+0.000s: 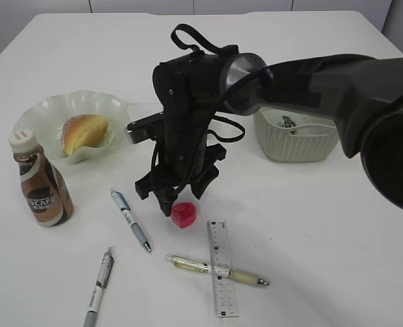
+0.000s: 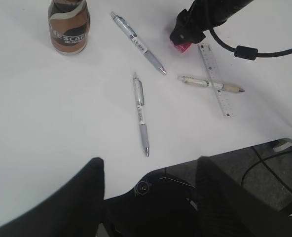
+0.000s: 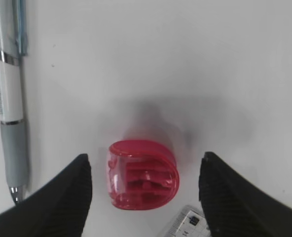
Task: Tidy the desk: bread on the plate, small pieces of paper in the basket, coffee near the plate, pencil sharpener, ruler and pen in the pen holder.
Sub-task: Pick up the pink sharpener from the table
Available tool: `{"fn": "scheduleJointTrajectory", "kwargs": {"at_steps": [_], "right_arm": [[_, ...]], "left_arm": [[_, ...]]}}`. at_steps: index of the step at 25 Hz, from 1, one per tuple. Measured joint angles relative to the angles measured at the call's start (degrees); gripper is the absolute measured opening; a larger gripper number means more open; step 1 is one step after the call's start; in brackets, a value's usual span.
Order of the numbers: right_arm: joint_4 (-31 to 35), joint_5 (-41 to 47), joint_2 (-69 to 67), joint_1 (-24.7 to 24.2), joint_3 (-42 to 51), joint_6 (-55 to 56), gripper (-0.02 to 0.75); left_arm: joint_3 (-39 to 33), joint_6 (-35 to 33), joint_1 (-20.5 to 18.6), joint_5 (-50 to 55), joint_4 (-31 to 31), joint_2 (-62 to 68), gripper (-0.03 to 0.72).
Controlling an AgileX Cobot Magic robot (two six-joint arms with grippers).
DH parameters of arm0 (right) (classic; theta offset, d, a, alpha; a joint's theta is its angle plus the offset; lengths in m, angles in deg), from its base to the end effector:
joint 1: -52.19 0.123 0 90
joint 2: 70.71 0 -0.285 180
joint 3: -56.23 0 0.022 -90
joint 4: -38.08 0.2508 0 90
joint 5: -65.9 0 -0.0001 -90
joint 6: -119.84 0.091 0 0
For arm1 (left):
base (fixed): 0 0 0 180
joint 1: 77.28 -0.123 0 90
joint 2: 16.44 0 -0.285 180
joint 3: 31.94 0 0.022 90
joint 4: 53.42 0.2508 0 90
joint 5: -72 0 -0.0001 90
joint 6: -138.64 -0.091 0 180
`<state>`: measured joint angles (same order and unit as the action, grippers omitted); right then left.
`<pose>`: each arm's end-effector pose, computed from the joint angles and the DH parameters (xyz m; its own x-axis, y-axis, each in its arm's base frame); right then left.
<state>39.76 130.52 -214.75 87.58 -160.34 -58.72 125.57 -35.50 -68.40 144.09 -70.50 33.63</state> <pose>0.3972 0.2851 0.1459 -0.8288 -0.5426 -0.1367 -0.5511 0.8339 0.0314 0.0960 -0.0408 0.3671 -0.8435 -0.0579 -0.5341 0.1492 0.9298 -0.3365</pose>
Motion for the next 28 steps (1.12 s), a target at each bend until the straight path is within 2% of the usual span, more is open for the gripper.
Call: {"fn": "scheduleJointTrajectory", "kwargs": {"at_steps": [28], "right_arm": [[1.23, 1.63, -1.35, 0.0, 0.21, -0.54, 0.498]], "left_arm": [[0.0, 0.0, 0.0, 0.0, 0.0, 0.0, 0.433]]}}
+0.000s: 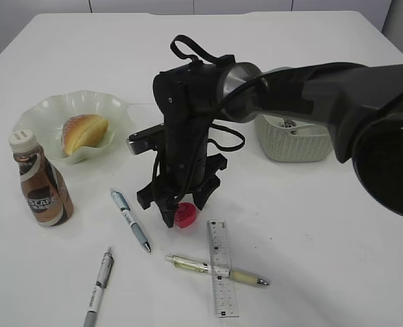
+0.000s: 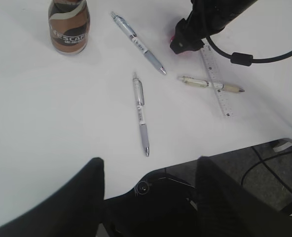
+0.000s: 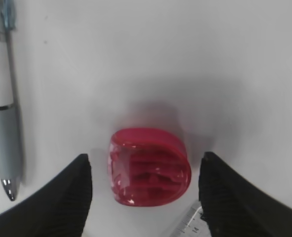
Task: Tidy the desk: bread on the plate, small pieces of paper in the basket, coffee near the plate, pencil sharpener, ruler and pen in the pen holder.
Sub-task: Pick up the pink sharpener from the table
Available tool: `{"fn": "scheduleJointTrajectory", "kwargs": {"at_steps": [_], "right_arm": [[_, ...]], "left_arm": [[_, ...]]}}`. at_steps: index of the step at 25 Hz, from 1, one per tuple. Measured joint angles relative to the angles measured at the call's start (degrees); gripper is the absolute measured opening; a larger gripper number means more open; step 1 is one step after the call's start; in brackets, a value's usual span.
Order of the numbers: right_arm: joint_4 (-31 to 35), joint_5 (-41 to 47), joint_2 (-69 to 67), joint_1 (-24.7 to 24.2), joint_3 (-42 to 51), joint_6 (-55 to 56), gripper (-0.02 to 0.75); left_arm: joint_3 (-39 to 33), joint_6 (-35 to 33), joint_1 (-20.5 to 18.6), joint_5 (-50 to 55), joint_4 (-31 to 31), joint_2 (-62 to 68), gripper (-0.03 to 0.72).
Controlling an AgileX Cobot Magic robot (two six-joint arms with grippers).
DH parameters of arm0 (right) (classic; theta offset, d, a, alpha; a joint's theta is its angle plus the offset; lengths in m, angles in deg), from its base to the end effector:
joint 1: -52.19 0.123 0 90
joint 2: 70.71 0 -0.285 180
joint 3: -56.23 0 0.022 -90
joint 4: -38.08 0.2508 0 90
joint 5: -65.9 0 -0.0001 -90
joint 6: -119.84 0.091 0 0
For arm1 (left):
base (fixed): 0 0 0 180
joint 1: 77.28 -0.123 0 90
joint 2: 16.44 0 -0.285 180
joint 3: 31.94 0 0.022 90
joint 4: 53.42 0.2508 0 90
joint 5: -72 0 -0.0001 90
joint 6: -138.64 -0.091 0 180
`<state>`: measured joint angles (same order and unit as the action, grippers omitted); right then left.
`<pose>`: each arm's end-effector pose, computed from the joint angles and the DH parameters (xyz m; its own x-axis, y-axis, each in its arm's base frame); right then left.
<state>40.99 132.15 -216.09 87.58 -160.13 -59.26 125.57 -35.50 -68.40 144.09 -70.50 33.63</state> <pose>0.3940 0.2851 0.1334 -0.8329 -0.5474 -0.0812 -0.5519 0.8325 0.0493 0.0960 -0.0408 0.3671 -0.8435 -0.0579 -0.5341 0.1492 0.9298 -0.3365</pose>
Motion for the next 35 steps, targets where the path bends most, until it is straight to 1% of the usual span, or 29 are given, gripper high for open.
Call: {"fn": "scheduleJointTrajectory", "kwargs": {"at_steps": [14, 17, 20, 22, 26, 31, 35], "right_arm": [[0.0, 0.0, -1.27, 0.0, 0.0, -0.89, 0.496], [0.0, 0.0, -1.27, 0.0, 0.11, -1.2, 0.458], [0.0, -0.34, -1.27, 0.0, 0.11, -1.2, 0.379], [-0.22, -0.45, -1.27, 0.0, 0.11, -1.31, 0.355], [-0.36, -0.45, -1.27, 0.0, 0.11, -1.41, 0.331], [-0.56, 2.21, -1.27, 0.0, 0.11, -1.43, 0.328], [-0.76, 2.69, -1.27, 0.0, -0.09, -1.43, 0.328]], "left_arm": [[0.0, 0.0, 0.0, 0.0, 0.0, 0.0, 0.433], [0.0, 0.0, 0.0, 0.0, 0.0, 0.0, 0.433], [0.0, 0.0, 0.0, 0.0, 0.0, 0.0, 0.433], [0.0, 0.0, 0.0, 0.0, 0.0, 0.0, 0.433], [0.0, 0.0, 0.0, 0.0, 0.0, 0.0, 0.433], [0.0, 0.0, 0.0, 0.0, 0.0, 0.0, 0.433], [0.0, 0.0, 0.0, 0.0, 0.0, 0.0, 0.433]]}}
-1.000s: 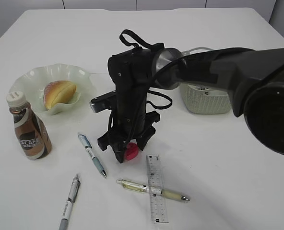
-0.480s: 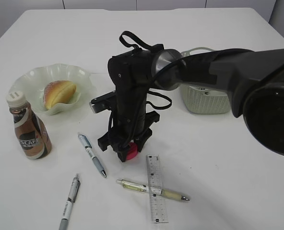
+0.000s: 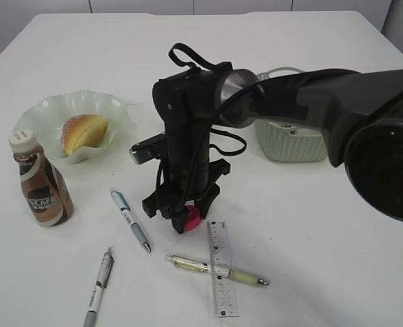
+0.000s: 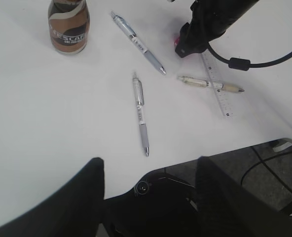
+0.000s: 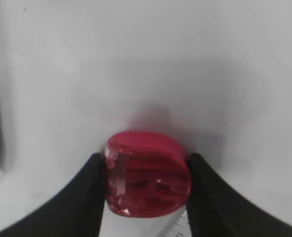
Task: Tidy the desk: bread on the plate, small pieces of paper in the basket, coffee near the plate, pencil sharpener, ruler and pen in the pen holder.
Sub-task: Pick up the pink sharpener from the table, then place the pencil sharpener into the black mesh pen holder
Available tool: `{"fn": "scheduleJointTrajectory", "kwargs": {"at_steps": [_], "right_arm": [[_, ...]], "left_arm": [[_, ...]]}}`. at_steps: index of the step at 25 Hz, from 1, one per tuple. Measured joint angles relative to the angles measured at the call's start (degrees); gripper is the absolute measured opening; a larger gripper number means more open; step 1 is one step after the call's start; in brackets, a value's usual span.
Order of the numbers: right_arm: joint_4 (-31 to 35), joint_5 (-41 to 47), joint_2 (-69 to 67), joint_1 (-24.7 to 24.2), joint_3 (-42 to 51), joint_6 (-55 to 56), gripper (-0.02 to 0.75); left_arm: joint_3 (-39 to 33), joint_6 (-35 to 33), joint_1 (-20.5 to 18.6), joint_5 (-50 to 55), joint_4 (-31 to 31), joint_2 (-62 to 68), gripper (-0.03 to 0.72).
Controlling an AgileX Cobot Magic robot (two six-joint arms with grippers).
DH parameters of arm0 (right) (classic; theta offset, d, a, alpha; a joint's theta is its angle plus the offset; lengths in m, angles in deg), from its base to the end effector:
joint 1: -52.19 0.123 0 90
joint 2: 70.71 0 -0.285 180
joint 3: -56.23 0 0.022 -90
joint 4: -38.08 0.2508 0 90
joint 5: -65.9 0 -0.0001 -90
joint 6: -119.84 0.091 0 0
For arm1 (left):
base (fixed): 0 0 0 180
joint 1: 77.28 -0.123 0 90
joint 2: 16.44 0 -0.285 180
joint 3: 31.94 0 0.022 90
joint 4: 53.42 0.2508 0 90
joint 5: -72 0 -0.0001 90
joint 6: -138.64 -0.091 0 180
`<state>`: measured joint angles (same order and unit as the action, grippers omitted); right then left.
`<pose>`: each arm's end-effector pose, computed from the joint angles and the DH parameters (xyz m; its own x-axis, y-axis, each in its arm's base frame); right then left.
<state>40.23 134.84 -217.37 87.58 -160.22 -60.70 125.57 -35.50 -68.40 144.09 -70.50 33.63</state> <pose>0.3914 0.2819 0.1227 -0.8175 -0.5758 -0.0149 -0.5759 0.8168 0.0351 0.0960 -0.0408 0.3671 -0.8435 -0.0579 -0.5341 0.1492 0.9298 -0.3365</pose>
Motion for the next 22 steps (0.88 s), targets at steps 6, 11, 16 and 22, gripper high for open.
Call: {"fn": "scheduleJointTrajectory", "kwargs": {"at_steps": [6, 11, 16, 22], "right_arm": [[-0.15, 0.44, 0.52, 0.0, -3.03, -0.1, 0.328], [-0.77, 0.7, 4.74, -0.32, -3.45, -0.21, 0.328], [-1.75, 0.92, 8.14, -3.49, -3.54, -0.83, 0.328], [-2.15, 1.03, 9.34, -12.8, -3.54, -2.11, 0.328]], "left_arm": [[0.0, 0.0, 0.0, 0.0, 0.0, 0.0, 0.433], [0.0, 0.0, 0.0, 0.0, 0.0, 0.0, 0.433], [0.0, 0.0, 0.0, 0.0, 0.0, 0.0, 0.433], [0.0, 0.0, 0.0, 0.0, 0.0, 0.0, 0.434]]}}
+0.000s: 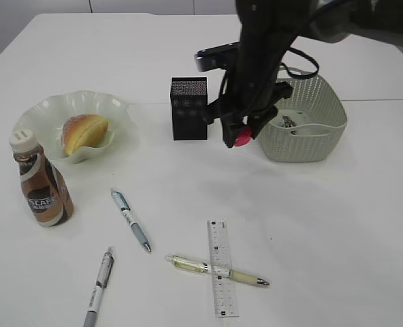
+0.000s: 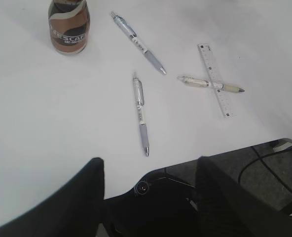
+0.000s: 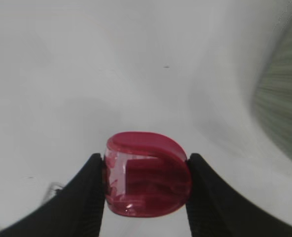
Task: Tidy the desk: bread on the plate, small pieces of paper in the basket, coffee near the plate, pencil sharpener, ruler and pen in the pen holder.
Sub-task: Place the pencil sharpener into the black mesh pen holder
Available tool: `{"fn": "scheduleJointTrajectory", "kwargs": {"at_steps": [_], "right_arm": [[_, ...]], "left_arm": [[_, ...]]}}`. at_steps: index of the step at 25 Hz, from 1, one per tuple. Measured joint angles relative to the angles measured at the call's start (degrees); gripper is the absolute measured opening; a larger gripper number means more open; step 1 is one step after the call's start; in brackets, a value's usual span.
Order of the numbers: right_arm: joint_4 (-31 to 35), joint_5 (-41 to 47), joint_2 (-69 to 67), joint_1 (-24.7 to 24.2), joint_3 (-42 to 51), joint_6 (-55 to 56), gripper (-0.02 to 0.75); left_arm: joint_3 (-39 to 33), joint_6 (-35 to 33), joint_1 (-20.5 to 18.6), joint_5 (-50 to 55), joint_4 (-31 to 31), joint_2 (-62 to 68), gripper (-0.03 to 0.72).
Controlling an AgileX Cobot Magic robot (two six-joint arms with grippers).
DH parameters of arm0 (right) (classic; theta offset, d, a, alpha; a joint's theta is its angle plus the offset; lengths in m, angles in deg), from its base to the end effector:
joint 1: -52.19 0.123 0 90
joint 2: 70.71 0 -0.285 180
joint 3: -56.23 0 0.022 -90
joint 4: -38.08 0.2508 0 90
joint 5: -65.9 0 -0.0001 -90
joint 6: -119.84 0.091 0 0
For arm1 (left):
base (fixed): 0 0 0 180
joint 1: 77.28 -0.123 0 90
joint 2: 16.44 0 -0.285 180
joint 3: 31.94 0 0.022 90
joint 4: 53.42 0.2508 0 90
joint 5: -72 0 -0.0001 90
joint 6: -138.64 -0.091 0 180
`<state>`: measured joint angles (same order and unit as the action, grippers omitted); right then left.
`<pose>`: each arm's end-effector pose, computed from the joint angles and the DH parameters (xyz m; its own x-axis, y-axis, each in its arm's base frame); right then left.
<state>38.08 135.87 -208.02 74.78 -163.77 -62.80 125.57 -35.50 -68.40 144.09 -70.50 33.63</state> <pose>0.4441 0.1848 0.2174 -0.8820 -0.4168 -0.2200 -0.4252 0.9050 -0.0101 0.0960 -0.0408 0.3671 -0.8435 -0.0579 -0.5341 0.1492 0.9298 -0.3365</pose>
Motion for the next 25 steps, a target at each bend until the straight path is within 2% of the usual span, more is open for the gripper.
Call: {"fn": "scheduleJointTrajectory", "kwargs": {"at_steps": [4, 8, 14, 20, 25], "right_arm": [[1.09, -3.38, 0.0, -4.91, 0.0, -3.71, 0.328], [1.24, -14.15, 0.0, -5.62, 0.0, -9.35, 0.328], [2.72, -33.76, 0.0, -5.62, 0.0, -10.93, 0.328], [8.72, -47.93, -0.69, -5.62, 0.0, -11.06, 0.328], [15.25, -52.82, -4.38, -5.62, 0.0, -11.08, 0.328]], "left_arm": [[0.0, 0.0, 0.0, 0.0, 0.0, 0.0, 0.433], [0.0, 0.0, 0.0, 0.0, 0.14, 0.0, 0.433], [0.0, 0.0, 0.0, 0.0, 2.35, 0.0, 0.433], [0.0, 0.0, 0.0, 0.0, 5.13, 0.0, 0.433], [0.0, 0.0, 0.0, 0.0, 5.99, 0.0, 0.433]]}}
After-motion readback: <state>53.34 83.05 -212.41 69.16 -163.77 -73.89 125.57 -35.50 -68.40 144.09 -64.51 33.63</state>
